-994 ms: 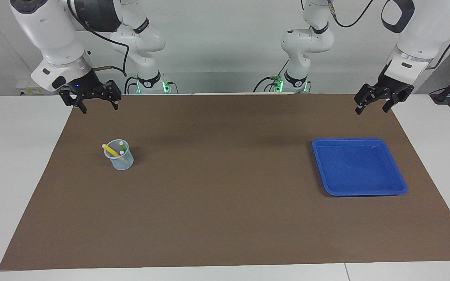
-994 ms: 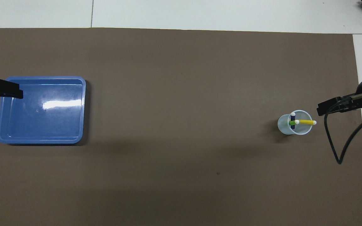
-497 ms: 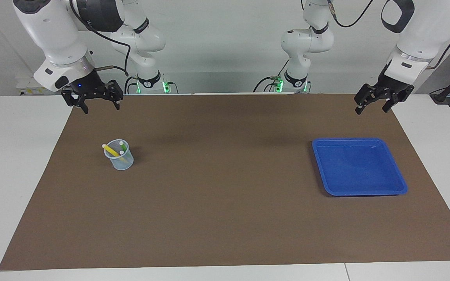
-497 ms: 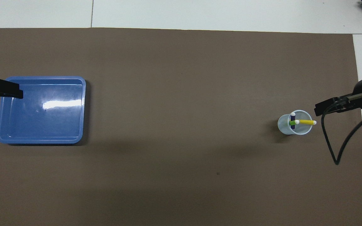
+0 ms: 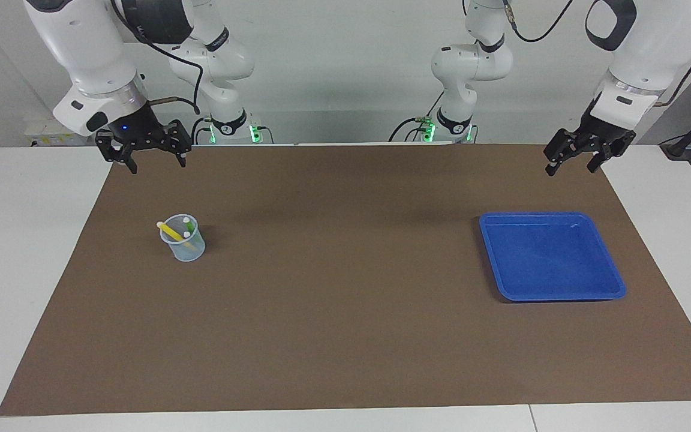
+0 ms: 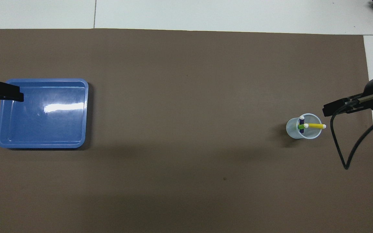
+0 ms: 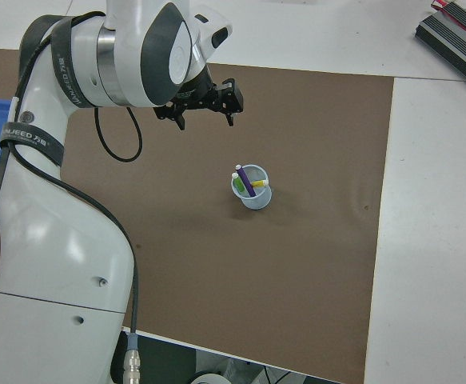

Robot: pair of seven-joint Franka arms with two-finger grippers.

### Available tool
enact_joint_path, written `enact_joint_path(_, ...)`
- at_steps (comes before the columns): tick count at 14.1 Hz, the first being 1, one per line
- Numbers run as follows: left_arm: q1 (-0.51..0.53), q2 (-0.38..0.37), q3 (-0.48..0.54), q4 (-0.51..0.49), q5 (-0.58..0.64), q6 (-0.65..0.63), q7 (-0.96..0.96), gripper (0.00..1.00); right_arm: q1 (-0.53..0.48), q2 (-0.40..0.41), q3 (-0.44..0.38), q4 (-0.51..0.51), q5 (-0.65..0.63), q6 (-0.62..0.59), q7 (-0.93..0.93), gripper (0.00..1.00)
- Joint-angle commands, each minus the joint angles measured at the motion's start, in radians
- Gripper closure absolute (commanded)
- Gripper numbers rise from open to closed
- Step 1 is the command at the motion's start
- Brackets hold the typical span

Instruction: Right arm passes pens to left for tray arrangement

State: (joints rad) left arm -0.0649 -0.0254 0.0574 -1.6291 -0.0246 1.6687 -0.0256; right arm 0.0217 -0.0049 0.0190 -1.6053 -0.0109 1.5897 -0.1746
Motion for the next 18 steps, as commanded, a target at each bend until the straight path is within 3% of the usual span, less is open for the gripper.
enact_joint_path(1, -0.003, -0.004, 0.001, -0.002, 0.012, -0.017, -0.004, 0.0, -0.002, -0.056, 0.006, -0.125, 0.025, 0.11, -0.129, 0.0)
enact_joint_path(11, -0.003, -0.01, 0.002, -0.003, 0.011, -0.02, -0.004, 0.0, -0.006, -0.035, 0.006, -0.347, 0.034, 0.309, -0.106, 0.0)
enact_joint_path(13, -0.003, -0.01, 0.001, -0.011, 0.002, -0.014, -0.029, 0.0, -0.012, -0.006, 0.004, -0.361, 0.034, 0.325, -0.1, 0.08)
enact_joint_path(18, -0.018, -0.034, -0.002, -0.067, -0.041, 0.046, -0.106, 0.0, -0.019, 0.049, 0.002, -0.404, 0.034, 0.393, -0.097, 0.15)
